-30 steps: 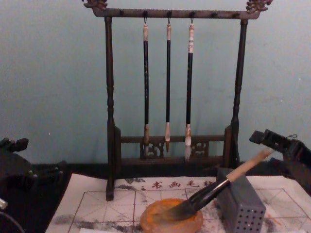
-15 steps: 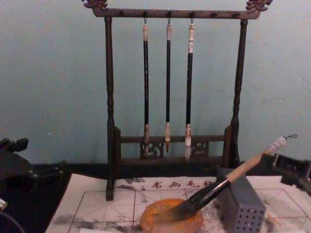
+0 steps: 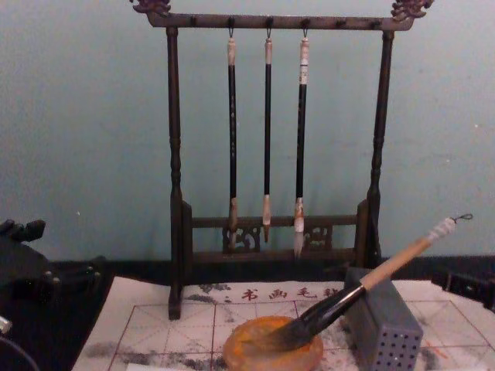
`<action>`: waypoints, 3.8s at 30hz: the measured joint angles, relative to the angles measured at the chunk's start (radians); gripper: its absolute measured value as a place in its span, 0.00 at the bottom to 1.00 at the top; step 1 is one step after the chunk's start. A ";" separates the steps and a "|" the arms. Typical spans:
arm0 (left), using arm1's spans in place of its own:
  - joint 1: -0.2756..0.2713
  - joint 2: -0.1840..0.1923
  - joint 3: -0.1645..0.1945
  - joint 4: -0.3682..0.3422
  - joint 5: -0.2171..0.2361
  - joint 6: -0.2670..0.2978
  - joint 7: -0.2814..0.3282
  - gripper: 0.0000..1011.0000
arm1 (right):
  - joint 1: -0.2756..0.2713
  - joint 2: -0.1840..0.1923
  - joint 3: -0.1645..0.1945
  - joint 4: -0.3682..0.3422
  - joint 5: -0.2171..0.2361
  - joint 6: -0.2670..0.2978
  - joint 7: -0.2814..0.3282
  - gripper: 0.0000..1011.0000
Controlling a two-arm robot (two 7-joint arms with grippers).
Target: Pick up the brush from the inkstone, write on the paper, then place the brush back to its original position.
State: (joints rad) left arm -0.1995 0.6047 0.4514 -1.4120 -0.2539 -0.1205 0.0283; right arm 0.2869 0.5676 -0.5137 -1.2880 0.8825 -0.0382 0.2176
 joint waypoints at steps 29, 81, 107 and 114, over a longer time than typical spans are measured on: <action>0.000 0.000 0.000 0.000 0.000 0.000 0.000 0.99 | 0.044 -0.106 -0.018 0.128 -0.199 -0.116 -0.139 0.99; 0.000 0.000 0.000 0.000 0.000 0.000 0.000 0.99 | 0.043 -0.103 -0.021 0.126 -0.200 -0.116 -0.136 0.99; 0.000 0.000 0.000 0.000 0.000 0.000 0.000 0.99 | 0.043 -0.103 -0.021 0.126 -0.200 -0.116 -0.136 0.99; 0.000 0.000 0.000 0.000 0.000 0.000 0.000 0.99 | 0.043 -0.103 -0.021 0.126 -0.200 -0.116 -0.136 0.99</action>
State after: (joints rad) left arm -0.1995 0.6047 0.4514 -1.4120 -0.2539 -0.1205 0.0283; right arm 0.3301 0.4650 -0.5345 -1.1621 0.6828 -0.1545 0.0811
